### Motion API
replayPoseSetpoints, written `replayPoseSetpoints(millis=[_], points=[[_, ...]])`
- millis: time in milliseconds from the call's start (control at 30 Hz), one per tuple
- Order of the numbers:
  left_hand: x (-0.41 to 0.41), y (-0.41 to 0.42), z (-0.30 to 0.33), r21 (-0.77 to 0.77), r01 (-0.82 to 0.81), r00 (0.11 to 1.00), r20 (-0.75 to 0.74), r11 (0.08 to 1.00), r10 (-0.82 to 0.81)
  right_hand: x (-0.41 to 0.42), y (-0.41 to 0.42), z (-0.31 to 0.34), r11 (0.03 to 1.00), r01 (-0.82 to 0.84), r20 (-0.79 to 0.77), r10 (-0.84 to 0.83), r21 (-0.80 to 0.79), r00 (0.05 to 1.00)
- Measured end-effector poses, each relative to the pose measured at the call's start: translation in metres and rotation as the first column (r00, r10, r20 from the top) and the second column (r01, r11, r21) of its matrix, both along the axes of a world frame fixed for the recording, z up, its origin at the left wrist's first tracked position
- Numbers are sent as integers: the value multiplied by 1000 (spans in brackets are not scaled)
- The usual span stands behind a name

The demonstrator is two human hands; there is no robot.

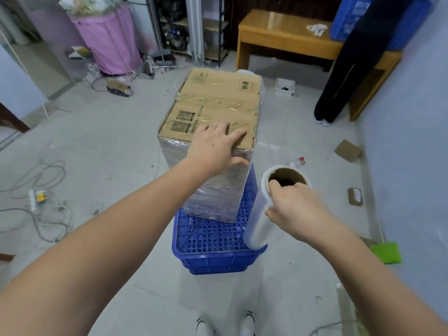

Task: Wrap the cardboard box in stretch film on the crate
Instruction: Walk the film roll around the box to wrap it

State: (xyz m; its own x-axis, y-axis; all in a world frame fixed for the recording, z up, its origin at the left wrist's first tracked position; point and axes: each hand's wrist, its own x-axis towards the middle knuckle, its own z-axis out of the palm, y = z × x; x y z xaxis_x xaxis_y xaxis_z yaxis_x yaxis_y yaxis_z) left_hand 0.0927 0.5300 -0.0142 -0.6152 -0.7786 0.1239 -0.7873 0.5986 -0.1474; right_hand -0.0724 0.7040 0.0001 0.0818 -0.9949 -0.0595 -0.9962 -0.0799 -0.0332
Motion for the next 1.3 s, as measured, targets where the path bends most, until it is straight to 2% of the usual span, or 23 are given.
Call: replayPoseSetpoints(millis=[67,167,267,333,467,633,767,933,1100,1300], points=[[4,-9,10,54,51,998,46,997,-53,1,2,1,1000,-11,-7,11,-18,1000],[19,-26,22,103,160,983,76,982,-168,9,2,1,995,-42,-127,30,-87,991],[34,-41,20,98,209,970,103,973,-219,13,-1,1,992,37,-158,-56,-118,986],[39,-46,12,114,188,976,93,976,-199,12,-5,-2,989,41,-161,-63,-141,985],[36,-48,0,102,166,981,84,981,-175,0,-8,-13,953,-37,-134,-4,-300,991],[13,-41,1,105,114,991,58,988,-121,-11,2,-16,919,-207,-151,164,-336,975],[-22,-28,3,123,26,999,25,992,-30,-13,4,-3,910,-217,-12,227,-354,974],[-44,-13,0,142,-46,999,8,989,45,3,5,-5,889,-328,57,364,-319,930],[-38,-4,-5,126,-50,999,6,991,50,13,10,-6,856,-438,-9,453,-274,891],[-39,0,-4,127,-63,998,21,990,60,12,17,-4,841,-491,56,515,-226,856]])
